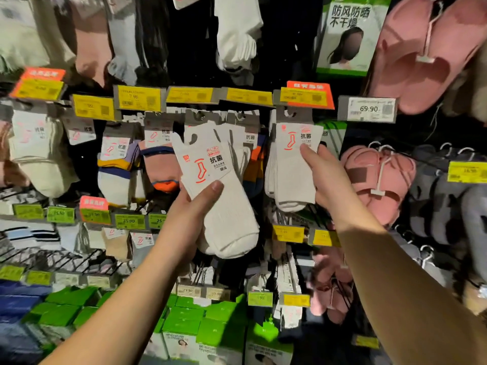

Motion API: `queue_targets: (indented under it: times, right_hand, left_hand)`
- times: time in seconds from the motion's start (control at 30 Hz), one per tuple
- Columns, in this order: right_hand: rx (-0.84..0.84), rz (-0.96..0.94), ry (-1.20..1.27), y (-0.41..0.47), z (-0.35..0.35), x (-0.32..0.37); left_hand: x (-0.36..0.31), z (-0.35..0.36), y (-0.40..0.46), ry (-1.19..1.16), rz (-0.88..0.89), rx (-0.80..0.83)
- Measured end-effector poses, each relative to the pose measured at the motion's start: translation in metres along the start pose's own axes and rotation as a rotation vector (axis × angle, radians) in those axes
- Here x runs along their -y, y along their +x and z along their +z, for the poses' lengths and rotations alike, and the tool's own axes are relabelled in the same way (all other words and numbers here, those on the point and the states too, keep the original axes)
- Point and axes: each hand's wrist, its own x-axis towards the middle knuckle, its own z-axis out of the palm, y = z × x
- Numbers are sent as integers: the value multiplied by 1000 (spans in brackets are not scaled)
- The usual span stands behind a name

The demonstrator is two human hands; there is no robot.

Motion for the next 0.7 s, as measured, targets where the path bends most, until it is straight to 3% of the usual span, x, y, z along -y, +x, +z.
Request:
queue_targets:
  times: [0.17,0.7]
  right_hand:
    - [-15,5,-61,6,-2,-9]
    - [-236,99,-602,60,9,-19]
  left_hand:
    - [-1,4,-3,-17,-12,-13]
    - [-7,2,2,-20,-28,18]
